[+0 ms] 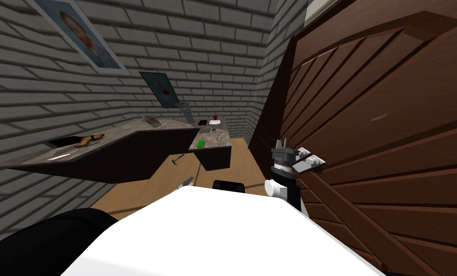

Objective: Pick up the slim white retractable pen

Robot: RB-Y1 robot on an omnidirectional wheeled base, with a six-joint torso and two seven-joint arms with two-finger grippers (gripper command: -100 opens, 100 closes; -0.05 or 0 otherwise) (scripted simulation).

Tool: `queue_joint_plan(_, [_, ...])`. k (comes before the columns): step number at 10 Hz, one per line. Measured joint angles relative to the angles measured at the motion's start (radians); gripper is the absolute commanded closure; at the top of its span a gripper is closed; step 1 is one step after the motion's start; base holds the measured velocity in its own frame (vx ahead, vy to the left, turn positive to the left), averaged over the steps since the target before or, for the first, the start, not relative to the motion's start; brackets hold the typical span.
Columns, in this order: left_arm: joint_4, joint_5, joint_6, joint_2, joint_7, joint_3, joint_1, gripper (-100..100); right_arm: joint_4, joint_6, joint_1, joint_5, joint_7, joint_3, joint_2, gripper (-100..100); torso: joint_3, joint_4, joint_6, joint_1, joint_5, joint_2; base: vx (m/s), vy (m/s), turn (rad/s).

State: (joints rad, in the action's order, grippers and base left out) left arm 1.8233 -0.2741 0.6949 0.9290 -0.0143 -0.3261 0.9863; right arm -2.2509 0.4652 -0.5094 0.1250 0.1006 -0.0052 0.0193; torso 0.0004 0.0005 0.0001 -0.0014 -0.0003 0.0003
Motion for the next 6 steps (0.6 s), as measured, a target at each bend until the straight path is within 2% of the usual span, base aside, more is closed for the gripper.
queue_joint_plan(1, [-0.030, -0.013, -0.001, 0.029, 0.010, -0.014, 0.009, -100, 0.000, 0.000, 0.000, 0.000, 0.000, 0.000, 0.000, 0, 0.000, 0.000, 0.001, -0.001, 0.000, 0.000, -0.009, -0.037, -0.091])
queue_joint_plan(3, [-0.040, -0.038, -0.019, 0.089, 0.018, -0.026, 0.053, -100, 0.000, 0.000, 0.000, 0.000, 0.000, 0.000, 0.000, 0, 0.000, 0.000, 0.001, -0.002, 0.000, 0.000, -0.005, -0.052, -0.135])
queue_joint_plan(5, [-0.088, -0.061, -0.037, 0.147, 0.039, -0.051, 0.055, -100, 0.000, 0.000, 0.000, 0.000, 0.000, 0.000, 0.000, 0, 0.000, 0.000, 0.001, -0.003, 0.000, 0.000, -0.003, -0.063, -0.147])
queue_joint_plan(6, [-0.094, -0.072, -0.046, 0.180, 0.046, -0.053, 0.070, -100, 0.000, 0.000, 0.000, 0.000, 0.000, 0.000, 0.000, 0, 0.000, 0.000, 0.000, -0.002, -0.001, 0.000, 0.010, -0.055, -0.210])
